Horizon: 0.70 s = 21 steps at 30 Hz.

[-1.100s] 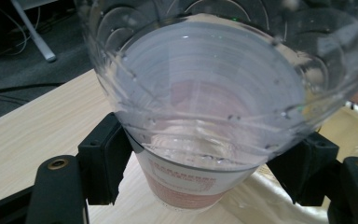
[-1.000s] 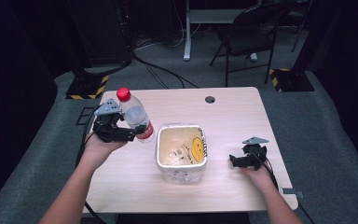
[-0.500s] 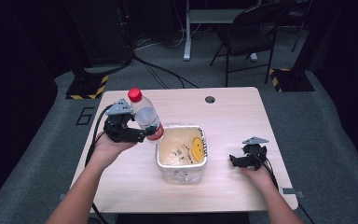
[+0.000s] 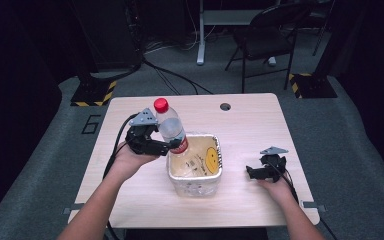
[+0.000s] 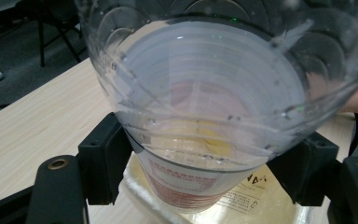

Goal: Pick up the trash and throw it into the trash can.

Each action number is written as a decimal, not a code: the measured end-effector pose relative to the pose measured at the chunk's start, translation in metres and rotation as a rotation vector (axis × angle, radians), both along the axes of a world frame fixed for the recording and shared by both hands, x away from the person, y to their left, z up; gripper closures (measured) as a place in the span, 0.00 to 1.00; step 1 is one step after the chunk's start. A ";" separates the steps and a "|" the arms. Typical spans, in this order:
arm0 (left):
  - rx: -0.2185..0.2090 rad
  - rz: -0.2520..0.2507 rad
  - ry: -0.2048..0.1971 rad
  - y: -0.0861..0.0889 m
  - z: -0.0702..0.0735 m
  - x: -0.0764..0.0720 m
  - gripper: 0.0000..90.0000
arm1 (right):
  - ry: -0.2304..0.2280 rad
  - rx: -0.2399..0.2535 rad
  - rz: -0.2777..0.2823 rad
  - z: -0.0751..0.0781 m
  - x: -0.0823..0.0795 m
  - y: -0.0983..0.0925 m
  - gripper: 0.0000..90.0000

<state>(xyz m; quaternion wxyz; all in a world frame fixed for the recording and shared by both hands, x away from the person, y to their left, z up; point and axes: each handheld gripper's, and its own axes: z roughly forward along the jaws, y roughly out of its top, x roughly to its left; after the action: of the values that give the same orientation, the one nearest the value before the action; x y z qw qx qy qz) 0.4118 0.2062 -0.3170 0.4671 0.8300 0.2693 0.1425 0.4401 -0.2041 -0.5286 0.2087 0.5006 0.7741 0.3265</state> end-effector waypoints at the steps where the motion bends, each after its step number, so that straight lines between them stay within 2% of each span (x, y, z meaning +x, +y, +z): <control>1: 0.000 0.002 0.000 -0.002 -0.001 0.000 0.30 | 0.000 0.000 0.000 0.000 0.000 0.000 0.00; 11: 0.018 -0.010 0.031 -0.009 -0.020 0.003 0.30 | 0.000 0.001 -0.001 0.000 0.000 0.000 0.00; 21: 0.027 -0.027 0.043 -0.017 -0.037 0.003 0.30 | -0.001 -0.001 0.003 0.000 0.000 0.000 0.00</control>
<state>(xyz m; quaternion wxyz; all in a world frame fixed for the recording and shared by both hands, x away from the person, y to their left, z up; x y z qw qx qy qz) 0.4144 0.1890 -0.3544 0.4520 0.8426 0.2662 0.1218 0.4401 -0.2043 -0.5286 0.2089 0.4992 0.7750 0.3265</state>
